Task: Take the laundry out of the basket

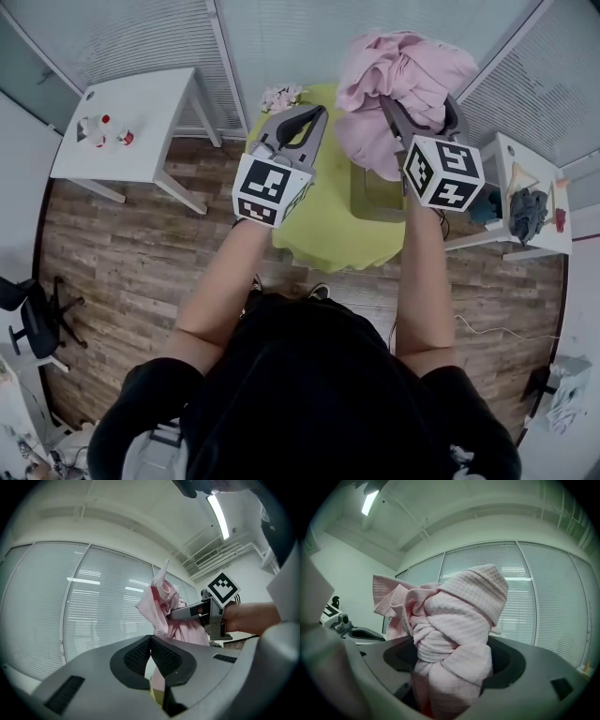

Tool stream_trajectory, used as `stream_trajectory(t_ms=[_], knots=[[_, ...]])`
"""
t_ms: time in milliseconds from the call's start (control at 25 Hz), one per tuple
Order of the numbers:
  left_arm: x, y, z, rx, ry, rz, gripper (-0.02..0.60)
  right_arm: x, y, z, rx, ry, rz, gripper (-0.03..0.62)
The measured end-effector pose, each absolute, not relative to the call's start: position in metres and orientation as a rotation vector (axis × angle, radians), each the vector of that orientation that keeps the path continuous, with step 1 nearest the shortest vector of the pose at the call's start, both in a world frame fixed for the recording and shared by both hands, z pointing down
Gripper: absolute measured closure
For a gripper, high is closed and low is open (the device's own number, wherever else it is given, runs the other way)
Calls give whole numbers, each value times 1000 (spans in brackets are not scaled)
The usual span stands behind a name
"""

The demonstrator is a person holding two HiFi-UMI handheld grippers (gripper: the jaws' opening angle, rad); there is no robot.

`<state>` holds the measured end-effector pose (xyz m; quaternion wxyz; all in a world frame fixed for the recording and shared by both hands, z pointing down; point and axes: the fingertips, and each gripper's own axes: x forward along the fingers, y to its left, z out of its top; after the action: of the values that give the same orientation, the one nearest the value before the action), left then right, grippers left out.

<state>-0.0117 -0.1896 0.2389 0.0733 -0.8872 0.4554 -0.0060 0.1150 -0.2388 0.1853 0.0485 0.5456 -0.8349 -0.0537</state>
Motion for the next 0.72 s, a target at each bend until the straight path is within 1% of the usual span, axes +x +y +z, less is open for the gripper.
stream_trajectory(t_ms=[120,440,720], knots=[[-32,-195,237,-2670,1356,-18,571,91,-241,182,1673,-2542,-174,164],[-114,-206,238,-2662,1370,-13,571,-2,-250,185,1644,-2582,-149,165],[-179,-212,256,-2663,1395,-56,571,-77,-258,211,1605,-2615,-64,164]])
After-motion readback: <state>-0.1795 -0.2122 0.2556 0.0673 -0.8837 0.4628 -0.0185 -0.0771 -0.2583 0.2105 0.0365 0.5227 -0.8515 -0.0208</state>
